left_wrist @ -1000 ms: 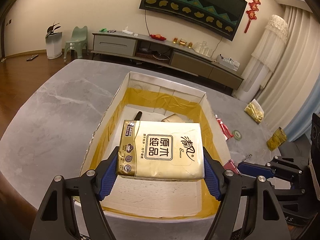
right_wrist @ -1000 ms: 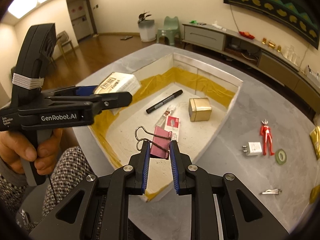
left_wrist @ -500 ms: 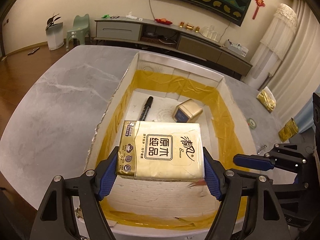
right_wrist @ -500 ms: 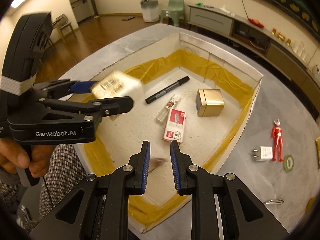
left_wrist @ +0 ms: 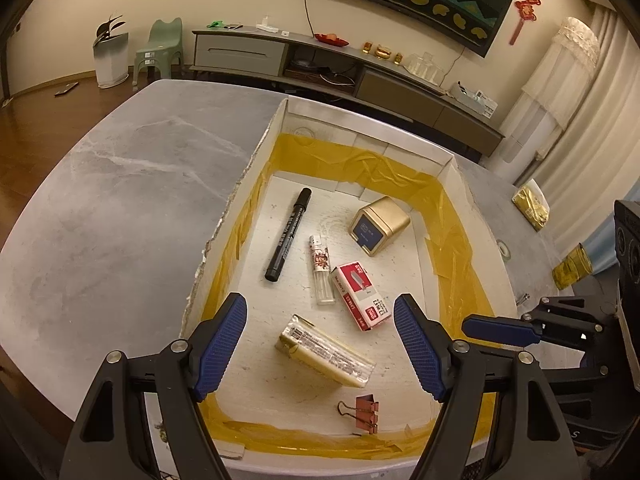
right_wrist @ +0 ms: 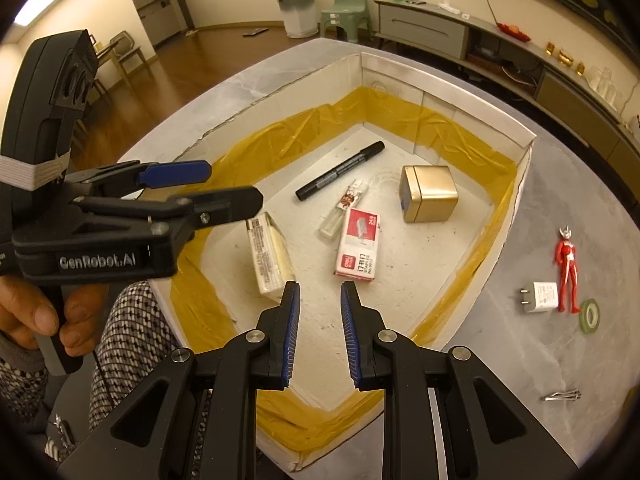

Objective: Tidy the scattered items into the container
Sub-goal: 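Withdraw both open tools from the box toward the table items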

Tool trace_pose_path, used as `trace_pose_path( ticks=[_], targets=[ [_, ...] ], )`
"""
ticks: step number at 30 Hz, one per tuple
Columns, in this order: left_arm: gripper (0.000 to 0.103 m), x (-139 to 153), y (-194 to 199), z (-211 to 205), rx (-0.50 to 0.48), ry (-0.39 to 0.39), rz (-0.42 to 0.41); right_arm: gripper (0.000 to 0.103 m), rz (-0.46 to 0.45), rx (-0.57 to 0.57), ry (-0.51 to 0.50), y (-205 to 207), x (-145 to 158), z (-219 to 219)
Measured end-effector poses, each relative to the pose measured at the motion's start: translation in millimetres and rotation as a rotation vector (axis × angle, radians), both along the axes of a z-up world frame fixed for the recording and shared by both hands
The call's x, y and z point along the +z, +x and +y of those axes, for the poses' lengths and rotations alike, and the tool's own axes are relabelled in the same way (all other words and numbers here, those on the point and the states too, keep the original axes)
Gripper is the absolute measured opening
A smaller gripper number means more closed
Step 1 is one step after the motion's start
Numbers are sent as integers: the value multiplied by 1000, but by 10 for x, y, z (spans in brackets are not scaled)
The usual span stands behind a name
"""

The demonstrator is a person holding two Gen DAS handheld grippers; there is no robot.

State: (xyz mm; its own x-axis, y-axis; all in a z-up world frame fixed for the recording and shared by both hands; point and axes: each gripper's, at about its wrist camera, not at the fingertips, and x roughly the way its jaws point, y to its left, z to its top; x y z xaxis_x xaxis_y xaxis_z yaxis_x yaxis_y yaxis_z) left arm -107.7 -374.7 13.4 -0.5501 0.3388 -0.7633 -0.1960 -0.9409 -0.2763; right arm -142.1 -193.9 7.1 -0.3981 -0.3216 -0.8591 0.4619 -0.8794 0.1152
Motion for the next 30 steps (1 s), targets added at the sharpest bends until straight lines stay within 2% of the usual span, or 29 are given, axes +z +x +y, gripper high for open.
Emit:
trace_pose_path(
  ticks=[13, 30],
  targets=[
    [77, 53, 201, 147, -44, -17, 13, 26, -4, -3, -6, 124, 38, 7],
    [77, 191, 383, 269, -50, -33, 34, 26, 13, -21, -51, 282, 152, 128]
  ],
)
